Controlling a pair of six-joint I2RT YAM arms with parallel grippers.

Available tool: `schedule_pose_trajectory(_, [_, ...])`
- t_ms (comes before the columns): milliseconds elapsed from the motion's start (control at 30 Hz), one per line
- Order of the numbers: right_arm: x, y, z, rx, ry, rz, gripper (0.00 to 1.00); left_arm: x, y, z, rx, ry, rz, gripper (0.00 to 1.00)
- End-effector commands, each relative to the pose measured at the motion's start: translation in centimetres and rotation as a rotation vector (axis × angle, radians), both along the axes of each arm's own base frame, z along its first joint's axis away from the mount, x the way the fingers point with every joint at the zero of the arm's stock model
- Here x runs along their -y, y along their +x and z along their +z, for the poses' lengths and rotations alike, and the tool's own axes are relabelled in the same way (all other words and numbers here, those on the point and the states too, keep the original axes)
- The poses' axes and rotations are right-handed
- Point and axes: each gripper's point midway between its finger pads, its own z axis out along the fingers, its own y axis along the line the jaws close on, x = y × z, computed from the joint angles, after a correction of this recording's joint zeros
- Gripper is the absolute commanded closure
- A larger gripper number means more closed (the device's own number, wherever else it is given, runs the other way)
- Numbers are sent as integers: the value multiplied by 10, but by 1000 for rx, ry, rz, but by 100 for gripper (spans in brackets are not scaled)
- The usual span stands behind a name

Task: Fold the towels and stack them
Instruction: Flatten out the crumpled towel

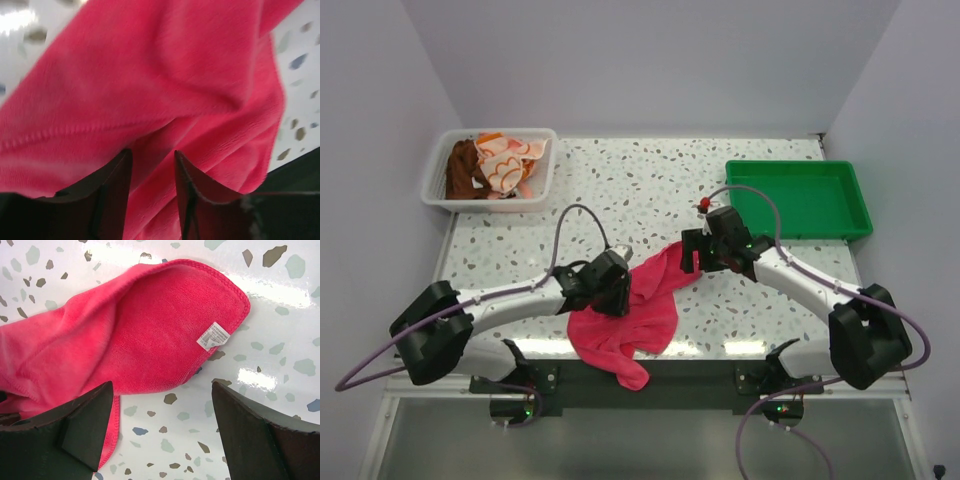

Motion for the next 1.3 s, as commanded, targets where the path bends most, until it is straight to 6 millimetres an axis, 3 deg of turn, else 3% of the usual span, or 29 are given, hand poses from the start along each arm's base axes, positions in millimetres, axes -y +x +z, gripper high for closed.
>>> schedule_pose_trajectory(0, [4, 6, 8, 47, -20, -5, 17, -22, -18, 1, -56, -5, 136, 54])
schedule_pose_trajectory(133, [13, 14, 9, 63, -73, -16, 19, -39, 13, 28, 51, -25, 226, 37])
schedule_pose_trajectory(233, [18, 25, 11, 82, -104, -33, 23, -30, 33, 38, 82, -45, 191, 36])
schedule_pose_trajectory(300, [21, 31, 8, 70, -126, -47, 25, -13, 44, 50, 115, -70, 137, 37])
schedule_pose_trajectory(433, [32, 44, -1, 46, -154, -82, 32, 14, 43, 44, 97, -81, -10, 36])
schedule_pose_trajectory(633, [34, 54, -14, 18, -158, -80, 32, 30, 43, 29, 102, -29, -146, 36])
schedule_pose_trajectory(800, [40, 54, -22, 1, -163, -87, 32, 46, 43, 34, 132, -32, -225, 37])
schedule_pose_trajectory(1000, [42, 59, -26, 4, -158, -63, 34, 45, 47, 20, 133, 38, -251, 47])
schedule_pose_trajectory(1267, [42, 74, -31, 3, -146, -62, 43, 43, 45, 8, 109, 84, -282, 58])
